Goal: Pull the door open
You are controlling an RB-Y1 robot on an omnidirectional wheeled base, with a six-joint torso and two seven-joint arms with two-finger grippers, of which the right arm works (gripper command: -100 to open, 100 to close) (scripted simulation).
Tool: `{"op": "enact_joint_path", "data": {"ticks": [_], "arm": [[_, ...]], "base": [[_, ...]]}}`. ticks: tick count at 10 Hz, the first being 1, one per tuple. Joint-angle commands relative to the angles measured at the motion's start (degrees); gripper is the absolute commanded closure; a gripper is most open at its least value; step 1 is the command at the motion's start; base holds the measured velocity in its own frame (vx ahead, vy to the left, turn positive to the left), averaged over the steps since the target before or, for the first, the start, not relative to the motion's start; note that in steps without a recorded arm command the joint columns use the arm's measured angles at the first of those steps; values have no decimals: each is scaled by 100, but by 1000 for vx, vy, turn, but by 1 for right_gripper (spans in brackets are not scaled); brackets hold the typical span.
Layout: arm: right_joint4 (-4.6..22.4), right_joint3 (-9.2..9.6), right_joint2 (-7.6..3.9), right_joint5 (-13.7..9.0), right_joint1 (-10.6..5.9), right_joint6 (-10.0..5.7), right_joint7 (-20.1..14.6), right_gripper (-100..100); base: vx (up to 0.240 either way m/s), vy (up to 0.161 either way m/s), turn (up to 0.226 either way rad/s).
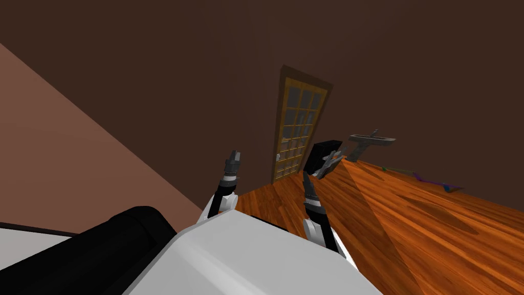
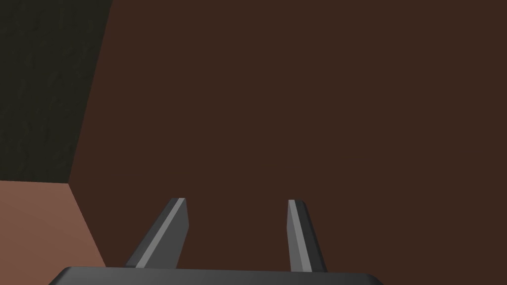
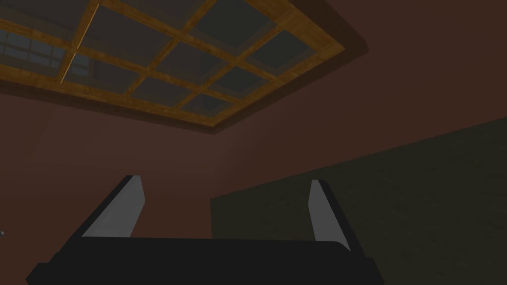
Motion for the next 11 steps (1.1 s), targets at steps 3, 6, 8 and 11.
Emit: {"op": "enact_joint_path", "data": {"ticks": [3,6,8,11], "arm": [[505,85,-71,25,-159,-89,444,-100],[940,153,-127,45,-304,-165,806,-100],[1230,199,-164,58,-401,-215,1048,-100],[1520,244,-199,72,-497,-266,1289,-100]], "base": [[92,-22,82],[97,-30,85],[97,-31,83],[60,-20,53]]}}
